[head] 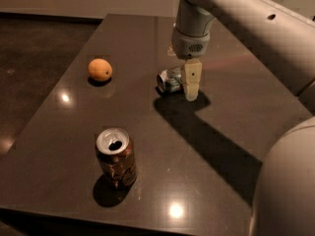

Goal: Place 7up can upright

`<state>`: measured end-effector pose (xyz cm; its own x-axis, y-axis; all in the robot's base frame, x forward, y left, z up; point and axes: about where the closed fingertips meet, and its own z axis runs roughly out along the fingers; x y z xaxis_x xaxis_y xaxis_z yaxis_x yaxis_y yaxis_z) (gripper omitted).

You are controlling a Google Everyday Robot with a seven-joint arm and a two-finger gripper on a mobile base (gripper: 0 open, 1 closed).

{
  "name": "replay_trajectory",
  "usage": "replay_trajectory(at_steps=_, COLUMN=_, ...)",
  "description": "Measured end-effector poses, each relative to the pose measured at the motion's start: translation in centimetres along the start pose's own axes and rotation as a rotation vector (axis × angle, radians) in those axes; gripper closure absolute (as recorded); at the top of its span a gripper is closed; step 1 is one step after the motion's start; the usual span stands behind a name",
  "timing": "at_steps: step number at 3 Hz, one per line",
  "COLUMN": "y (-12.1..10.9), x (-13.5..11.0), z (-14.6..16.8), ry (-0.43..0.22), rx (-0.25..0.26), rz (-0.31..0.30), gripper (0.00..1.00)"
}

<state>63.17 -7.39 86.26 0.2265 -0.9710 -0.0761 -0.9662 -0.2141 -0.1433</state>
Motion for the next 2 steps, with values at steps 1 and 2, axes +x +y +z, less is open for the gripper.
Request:
replay_trajectory(at_steps=1, y=-0.02, x=-0.7, z=0.46, ry=-0.013, rx=-0.017, rz=-0.027, gripper=0.23)
replay_trajectory(at_steps=2, y=-0.14, x=-1.01, z=0.32, ry=-0.037, rx=-0.028, rz=-0.028, gripper=0.46)
